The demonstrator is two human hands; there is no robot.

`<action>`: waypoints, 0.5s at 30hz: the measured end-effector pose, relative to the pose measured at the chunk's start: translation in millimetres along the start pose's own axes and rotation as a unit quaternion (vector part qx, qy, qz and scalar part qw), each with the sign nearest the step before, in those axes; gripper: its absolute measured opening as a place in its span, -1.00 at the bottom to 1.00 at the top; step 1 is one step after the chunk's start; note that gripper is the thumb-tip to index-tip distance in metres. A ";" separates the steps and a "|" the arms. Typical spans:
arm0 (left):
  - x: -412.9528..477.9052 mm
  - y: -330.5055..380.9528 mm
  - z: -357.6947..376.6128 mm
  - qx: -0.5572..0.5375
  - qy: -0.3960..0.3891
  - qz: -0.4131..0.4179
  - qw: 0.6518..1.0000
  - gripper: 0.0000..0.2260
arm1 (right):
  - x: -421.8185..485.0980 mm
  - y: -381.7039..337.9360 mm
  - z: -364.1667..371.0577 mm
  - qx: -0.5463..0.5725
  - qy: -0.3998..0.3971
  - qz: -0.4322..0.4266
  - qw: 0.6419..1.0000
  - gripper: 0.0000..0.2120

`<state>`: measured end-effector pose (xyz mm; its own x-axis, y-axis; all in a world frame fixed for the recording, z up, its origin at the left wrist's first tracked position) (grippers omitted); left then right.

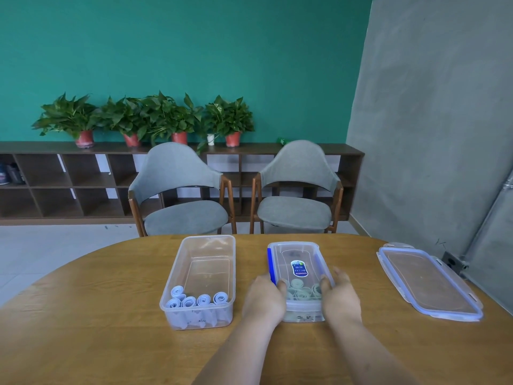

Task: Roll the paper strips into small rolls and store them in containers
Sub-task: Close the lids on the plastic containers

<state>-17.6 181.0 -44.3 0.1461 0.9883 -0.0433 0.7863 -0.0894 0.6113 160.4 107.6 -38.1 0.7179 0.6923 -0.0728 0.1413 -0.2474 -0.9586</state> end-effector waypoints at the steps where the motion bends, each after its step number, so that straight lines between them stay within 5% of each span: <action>1: -0.1 0.2 -0.6 -0.001 0.001 0.000 1.000 -0.78 | 0.7 1.7 -0.2 0.004 0.007 0.005 1.000 -0.47; 10: -1.9 0.9 -2.6 -0.010 0.004 0.007 1.000 -0.81 | 2.5 6.3 -4.2 0.005 0.059 -0.009 0.998 -0.37; 15: -2.9 0.2 -2.7 -0.014 0.004 0.002 1.000 -0.80 | -1.5 4.8 -7.1 0.010 0.049 -0.011 0.999 -0.63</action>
<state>-19.5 178.5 -41.9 0.1440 0.9890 -0.0350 0.7693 -0.0897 0.6326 164.8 100.5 -40.6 0.7785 0.6271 -0.0259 0.1439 -0.2186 -0.9651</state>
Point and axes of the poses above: each hand's wrist, its own x-axis towards the middle knuckle, its own z-axis out of the palm, y = z × x, the point moved 5 cm from there along x, towards the middle knuckle, and after that the axes turned 15 degrees about x, right-handed, at the moved point
